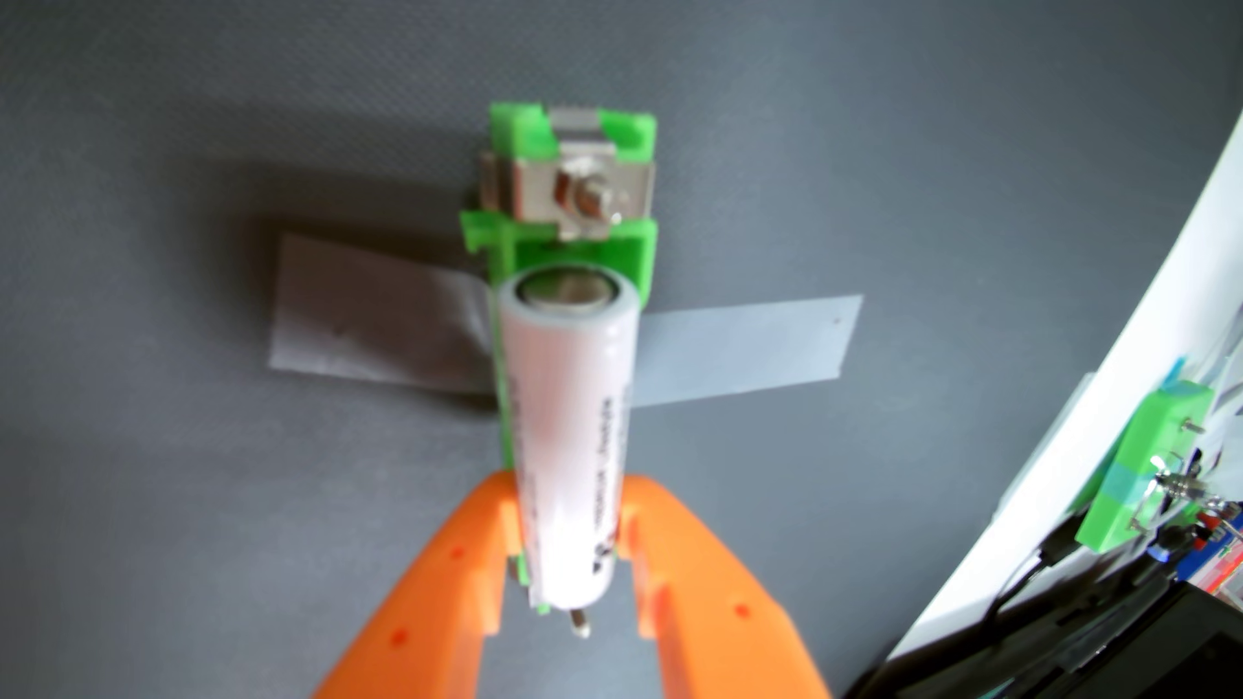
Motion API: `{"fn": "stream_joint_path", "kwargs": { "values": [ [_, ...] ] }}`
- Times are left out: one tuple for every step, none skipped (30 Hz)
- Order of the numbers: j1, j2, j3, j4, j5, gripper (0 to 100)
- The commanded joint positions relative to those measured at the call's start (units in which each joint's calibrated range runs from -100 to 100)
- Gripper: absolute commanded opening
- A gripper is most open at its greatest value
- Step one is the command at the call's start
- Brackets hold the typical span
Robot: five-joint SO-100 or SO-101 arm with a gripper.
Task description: Insert Battery
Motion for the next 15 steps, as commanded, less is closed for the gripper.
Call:
{"fn": "stream_joint_path", "kwargs": {
  "values": [
    [-0.3,-1.3,-0.2,-0.6,0.3,1],
    [-0.4,-1.3,-0.2,-0.6,0.3,1],
    [-0.4,-1.3,-0.2,-0.6,0.3,1],
    [-0.4,-1.3,-0.2,-0.7,0.3,1],
    [-0.4,-1.3,-0.2,-0.7,0.3,1],
    [-0.5,-1.3,-0.3,-0.7,0.3,1],
    [-0.5,-1.3,-0.3,-0.7,0.3,1],
    [-0.5,-1.3,-0.3,-0.8,0.3,1],
    [-0.5,-1.3,-0.3,-0.8,0.3,1],
    [-0.5,-1.3,-0.4,-0.8,0.3,1],
    [-0.5,-1.3,-0.4,-0.9,0.3,1],
    [-0.5,-1.3,-0.3,-1.6,0.3,1],
    [-0.5,-1.3,-0.3,-2.2,0.3,1],
    [-0.5,-1.3,-0.3,-2.5,0.3,1],
    [-0.5,-1.3,-0.3,-2.6,0.3,1]
  ]
}}
